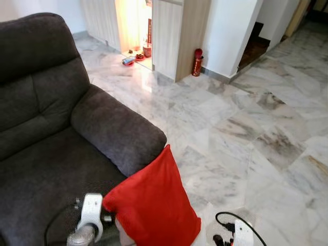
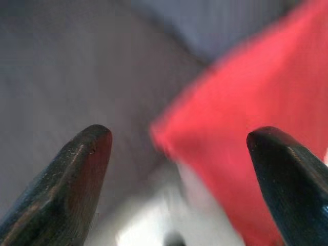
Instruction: Move the pillow to the sofa from floor
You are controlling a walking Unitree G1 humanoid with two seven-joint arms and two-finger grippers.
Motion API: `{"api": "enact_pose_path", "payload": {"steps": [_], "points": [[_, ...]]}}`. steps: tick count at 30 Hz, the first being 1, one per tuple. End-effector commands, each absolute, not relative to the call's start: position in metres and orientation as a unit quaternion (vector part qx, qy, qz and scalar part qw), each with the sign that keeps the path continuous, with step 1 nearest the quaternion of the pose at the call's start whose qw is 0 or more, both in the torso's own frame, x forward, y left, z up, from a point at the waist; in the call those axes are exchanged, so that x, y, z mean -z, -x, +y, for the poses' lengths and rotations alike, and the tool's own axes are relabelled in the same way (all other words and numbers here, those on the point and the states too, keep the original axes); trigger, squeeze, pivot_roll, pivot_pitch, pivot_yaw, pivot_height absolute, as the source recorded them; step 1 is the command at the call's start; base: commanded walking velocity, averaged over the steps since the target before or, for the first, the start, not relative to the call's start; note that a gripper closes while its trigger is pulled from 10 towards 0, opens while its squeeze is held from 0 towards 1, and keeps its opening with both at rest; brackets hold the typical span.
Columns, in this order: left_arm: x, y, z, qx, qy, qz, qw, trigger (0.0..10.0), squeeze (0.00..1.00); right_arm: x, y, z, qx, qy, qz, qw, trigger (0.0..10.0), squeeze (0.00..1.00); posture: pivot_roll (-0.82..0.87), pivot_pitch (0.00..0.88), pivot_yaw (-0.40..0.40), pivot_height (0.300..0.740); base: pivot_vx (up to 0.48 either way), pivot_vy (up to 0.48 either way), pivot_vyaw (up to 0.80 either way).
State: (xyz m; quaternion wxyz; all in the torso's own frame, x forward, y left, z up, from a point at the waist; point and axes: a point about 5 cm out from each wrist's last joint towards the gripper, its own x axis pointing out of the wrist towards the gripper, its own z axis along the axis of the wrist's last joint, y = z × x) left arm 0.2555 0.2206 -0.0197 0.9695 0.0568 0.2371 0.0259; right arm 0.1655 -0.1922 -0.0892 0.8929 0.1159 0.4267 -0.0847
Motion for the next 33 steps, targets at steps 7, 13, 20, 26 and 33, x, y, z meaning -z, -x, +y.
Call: {"api": "enact_pose_path", "payload": {"steps": [7, 13, 20, 26, 33], "points": [[-0.031, -0.289, 0.225, -0.038, -0.072, 0.096, 0.992, 10.0, 0.00, 0.056, -0.213, -0.201, 0.089, -0.139, 0.277, 0.946, 10.0, 0.00, -0.03, 0.000, -0.043, 0.740, 0.000, 0.000, 0.00], [-0.058, -0.311, 0.199, 0.000, -0.056, 0.032, 0.998, 10.0, 0.00, -0.018, -0.286, -0.204, 0.081, -0.114, 0.100, 0.985, 10.0, 0.00, -0.02, 0.000, -0.040, 0.740, 0.000, 0.000, 0.00], [-0.059, -0.309, 0.195, 0.001, -0.043, 0.032, 0.999, 10.0, 0.00, -0.022, -0.286, -0.207, 0.084, -0.121, 0.086, 0.985, 10.0, 0.00, -0.03, 0.000, -0.044, 0.740, 0.000, 0.343, 0.00], [-0.064, -0.309, 0.194, 0.003, -0.042, 0.019, 0.999, 10.0, 0.00, -0.034, -0.290, -0.213, 0.078, -0.107, 0.065, 0.989, 10.0, 0.00, -0.03, 0.000, -0.050, 0.740, 0.000, 0.000, 0.00], [-0.080, -0.315, 0.187, 0.028, -0.063, -0.013, 0.998, 10.0, 0.00, -0.047, -0.294, -0.206, 0.054, -0.078, 0.037, 0.995, 10.0, 0.00, -0.03, 0.000, -0.049, 0.740, 0.000, 0.000, 0.00]]}}
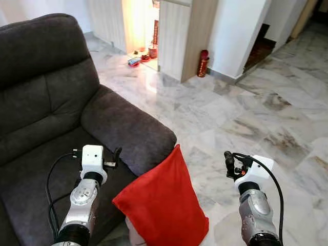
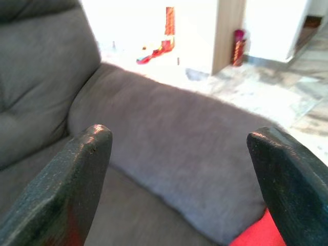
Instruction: Move the pillow to the sofa from floor
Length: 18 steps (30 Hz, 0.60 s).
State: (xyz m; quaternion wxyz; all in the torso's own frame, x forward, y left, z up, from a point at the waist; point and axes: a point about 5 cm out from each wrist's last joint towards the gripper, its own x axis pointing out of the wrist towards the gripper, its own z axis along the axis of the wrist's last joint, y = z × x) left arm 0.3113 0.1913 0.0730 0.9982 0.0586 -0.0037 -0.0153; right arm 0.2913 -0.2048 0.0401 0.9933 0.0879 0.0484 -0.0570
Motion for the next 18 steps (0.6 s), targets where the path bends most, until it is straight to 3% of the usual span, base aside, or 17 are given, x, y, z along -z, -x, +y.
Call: {"api": "enact_pose_path", "payload": {"steps": [1, 8, 13, 18], "points": [[-0.083, -0.316, 0.185, 0.032, -0.070, -0.019, 0.997, 10.0, 0.00, -0.049, -0.294, -0.205, 0.053, -0.081, 0.033, 0.995, 10.0, 0.00, -0.03, 0.000, -0.049, 0.740, 0.000, 0.000, 0.00], [-0.090, -0.318, 0.176, 0.049, -0.078, -0.033, 0.995, 10.0, 0.00, -0.055, -0.294, -0.202, 0.050, -0.079, 0.024, 0.995, 10.0, 0.00, -0.03, 0.000, -0.050, 0.740, 0.000, 0.000, 0.00], [-0.089, -0.316, 0.176, 0.043, -0.068, -0.029, 0.996, 10.0, 0.00, -0.059, -0.292, -0.201, 0.054, -0.080, 0.021, 0.995, 10.0, 0.00, -0.04, 0.000, -0.048, 0.740, 0.000, 0.399, 0.00], [-0.090, -0.316, 0.176, 0.039, -0.071, -0.027, 0.996, 10.0, 0.00, -0.062, -0.291, -0.201, 0.053, -0.080, 0.016, 0.995, 10.0, 0.00, -0.04, 0.000, -0.050, 0.740, 0.000, 0.000, 0.00]]}}
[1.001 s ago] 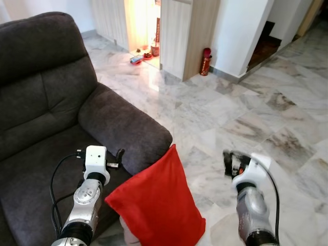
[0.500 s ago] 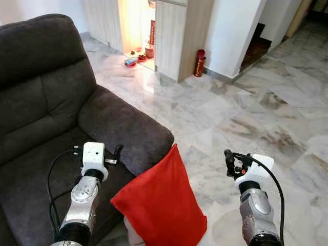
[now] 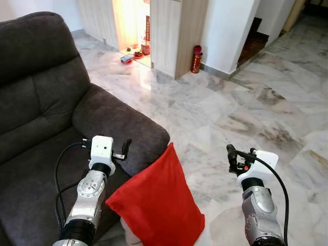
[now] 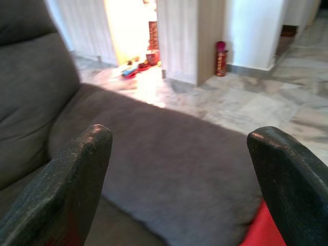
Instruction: Move the pillow to the sofa from floor
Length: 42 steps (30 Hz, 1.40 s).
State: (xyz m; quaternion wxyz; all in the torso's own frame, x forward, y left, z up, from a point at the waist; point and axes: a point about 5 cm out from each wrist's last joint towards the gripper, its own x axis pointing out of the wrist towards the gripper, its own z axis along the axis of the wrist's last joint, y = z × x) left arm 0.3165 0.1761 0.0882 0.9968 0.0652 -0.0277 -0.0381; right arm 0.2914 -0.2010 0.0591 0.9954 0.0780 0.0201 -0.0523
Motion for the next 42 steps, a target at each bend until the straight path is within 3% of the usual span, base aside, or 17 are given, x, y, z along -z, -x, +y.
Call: {"api": "enact_pose_path", "payload": {"steps": [1, 15, 42], "points": [[-0.090, -0.317, 0.175, 0.040, -0.072, -0.028, 0.996, 10.0, 0.00, -0.063, -0.291, -0.201, 0.053, -0.079, 0.016, 0.995, 10.0, 0.00, -0.04, 0.000, -0.051, 0.740, 0.000, 0.000, 0.00], [-0.111, -0.317, 0.171, 0.035, -0.089, -0.076, 0.992, 10.0, 0.00, -0.082, -0.290, -0.198, 0.062, -0.046, -0.025, 0.997, 10.0, 0.00, -0.03, 0.000, -0.047, 0.740, 0.000, 0.000, 0.00], [-0.115, -0.310, 0.170, 0.022, -0.081, -0.081, 0.993, 10.0, 0.00, -0.093, -0.275, -0.198, 0.070, -0.017, -0.062, 0.995, 10.0, 0.00, -0.05, 0.000, -0.033, 0.740, 0.000, 0.000, 0.00]]}}
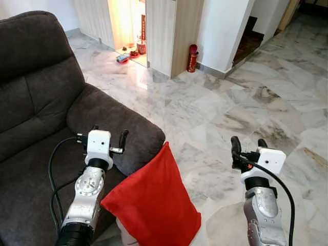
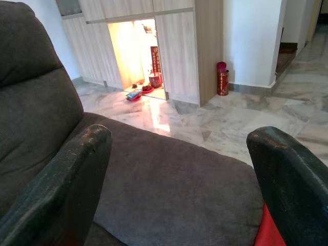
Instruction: Move the pillow to the sofa from floor
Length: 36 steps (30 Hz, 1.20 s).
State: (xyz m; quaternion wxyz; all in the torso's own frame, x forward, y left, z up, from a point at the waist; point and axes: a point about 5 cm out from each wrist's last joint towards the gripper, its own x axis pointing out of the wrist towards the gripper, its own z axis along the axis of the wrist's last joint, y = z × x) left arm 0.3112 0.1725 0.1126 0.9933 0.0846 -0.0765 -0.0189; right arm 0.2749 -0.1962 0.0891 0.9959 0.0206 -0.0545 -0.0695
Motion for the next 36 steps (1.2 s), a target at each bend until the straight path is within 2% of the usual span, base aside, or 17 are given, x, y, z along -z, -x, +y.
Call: {"api": "enact_pose_path", "payload": {"steps": [1, 8, 28, 36], "points": [[-0.115, -0.310, 0.170, 0.022, -0.080, -0.080, 0.993, 10.0, 0.00, -0.093, -0.275, -0.198, 0.070, -0.017, -0.062, 0.995, 10.0, 0.00, -0.05, 0.000, -0.033, 0.740, 0.000, 0.000, 0.00], [-0.112, -0.309, 0.172, 0.016, -0.076, -0.074, 0.994, 10.0, 0.00, -0.093, -0.276, -0.199, 0.067, -0.018, -0.054, 0.996, 10.0, 0.00, -0.05, 0.000, -0.035, 0.740, 0.000, 0.000, 0.00], [-0.115, -0.315, 0.180, -0.004, -0.072, -0.072, 0.995, 10.0, 0.00, -0.095, -0.282, -0.201, 0.059, -0.014, -0.046, 0.997, 10.0, 0.00, -0.05, 0.000, -0.049, 0.637, 0.000, 0.000, 0.00], [-0.115, -0.317, 0.180, -0.006, -0.067, -0.069, 0.995, 10.0, 0.00, -0.096, -0.284, -0.199, 0.049, -0.011, -0.046, 0.998, 10.0, 0.00, -0.04, 0.000, -0.053, 0.637, 0.000, 0.000, 0.00]]}}
